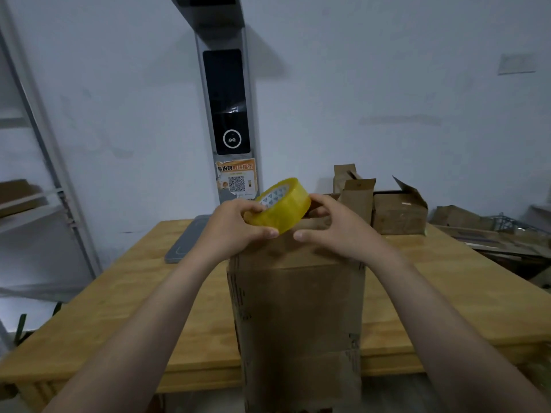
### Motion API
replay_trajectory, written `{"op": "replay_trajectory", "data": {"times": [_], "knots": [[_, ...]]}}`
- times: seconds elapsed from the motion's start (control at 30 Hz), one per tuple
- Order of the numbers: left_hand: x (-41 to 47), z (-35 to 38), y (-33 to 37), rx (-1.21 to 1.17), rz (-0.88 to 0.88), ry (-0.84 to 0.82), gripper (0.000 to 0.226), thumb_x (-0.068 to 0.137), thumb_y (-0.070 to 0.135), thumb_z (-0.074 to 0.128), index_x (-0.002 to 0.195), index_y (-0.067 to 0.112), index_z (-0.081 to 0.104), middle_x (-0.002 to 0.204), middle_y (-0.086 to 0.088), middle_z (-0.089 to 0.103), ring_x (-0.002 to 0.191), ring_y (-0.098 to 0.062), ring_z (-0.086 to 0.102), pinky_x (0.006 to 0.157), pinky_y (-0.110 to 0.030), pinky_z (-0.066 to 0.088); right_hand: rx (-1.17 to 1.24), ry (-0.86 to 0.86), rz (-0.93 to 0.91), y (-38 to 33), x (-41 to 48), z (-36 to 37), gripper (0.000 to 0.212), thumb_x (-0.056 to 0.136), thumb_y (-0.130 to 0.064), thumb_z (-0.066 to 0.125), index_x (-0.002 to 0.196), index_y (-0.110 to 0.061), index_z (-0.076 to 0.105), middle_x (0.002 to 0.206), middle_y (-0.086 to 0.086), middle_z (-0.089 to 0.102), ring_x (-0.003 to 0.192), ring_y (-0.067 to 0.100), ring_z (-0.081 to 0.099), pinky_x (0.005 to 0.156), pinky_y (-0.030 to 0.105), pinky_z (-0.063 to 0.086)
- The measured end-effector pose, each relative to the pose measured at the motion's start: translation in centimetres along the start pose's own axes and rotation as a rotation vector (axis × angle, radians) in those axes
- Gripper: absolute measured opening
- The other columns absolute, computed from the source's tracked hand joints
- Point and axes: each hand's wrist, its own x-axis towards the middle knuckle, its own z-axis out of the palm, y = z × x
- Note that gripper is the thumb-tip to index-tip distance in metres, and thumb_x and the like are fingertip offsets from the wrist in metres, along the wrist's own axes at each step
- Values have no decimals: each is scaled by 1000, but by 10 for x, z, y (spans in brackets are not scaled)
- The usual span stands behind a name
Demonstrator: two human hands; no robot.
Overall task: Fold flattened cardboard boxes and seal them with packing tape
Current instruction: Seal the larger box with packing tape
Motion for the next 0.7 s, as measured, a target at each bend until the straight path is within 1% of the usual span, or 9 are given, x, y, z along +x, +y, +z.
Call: {"op": "replay_trajectory", "data": {"times": [0.07,0.13,0.2,0.3,0.37,0.43,0.5,0.6,0.7], "knots": [[6,1,7,-107,2,35,56,70,42,91,120,23,73,108,12,68,94,-1,61,70,-15,43,105,82,4,-7,7,0,95,65,-69,79,147,-39,43,123,-10,66,116,9,62,102,42,51],[10,2,13,-206,5,46,52,69,41,92,114,22,76,104,12,72,92,3,64,74,-17,50,208,137,14,-14,16,-3,101,63,-73,74,149,-31,44,113,-11,72,110,10,66,98,43,54],[15,4,16,-278,-7,61,51,66,42,93,109,22,78,100,12,74,90,-3,69,78,-28,60,289,163,23,-20,24,-8,92,72,-65,75,150,-25,45,109,-11,75,106,11,69,91,44,58],[20,6,23,-316,7,56,43,68,40,92,104,21,78,97,8,74,83,-11,73,69,-33,64,450,156,40,-29,32,-12,67,88,-41,77,147,-22,51,105,-7,77,96,14,73,76,38,62],[23,6,28,-392,12,29,33,73,35,91,100,22,77,98,4,73,82,-16,75,65,-36,64,609,158,64,-36,37,-15,62,90,-30,76,146,-21,50,100,-6,78,90,16,75,83,42,61],[24,4,31,-470,7,-5,30,78,31,87,104,23,75,104,0,73,85,-20,76,65,-38,65,690,182,88,-41,41,-18,66,90,-28,77,148,-23,45,100,-5,78,88,17,76,92,49,58],[25,2,32,-527,-17,-32,37,84,33,82,117,18,72,112,-6,72,84,-26,77,68,-42,65,654,207,72,-43,45,-20,67,89,-33,77,148,-27,43,104,-4,77,87,15,76,94,51,57],[24,-5,38,-605,-84,-58,44,92,40,72,129,16,66,114,-9,70,74,-32,77,72,-46,65,590,189,-14,-46,45,-17,68,86,-36,80,143,-28,44,111,-5,75,92,12,74,90,46,60],[30,-12,40,-682,-126,-65,44,93,46,68,128,18,67,115,0,68,72,-35,77,67,-40,64,497,241,-131,-45,49,-13,63,82,-33,83,134,-30,46,102,-10,71,86,4,67,80,29,59]]}}
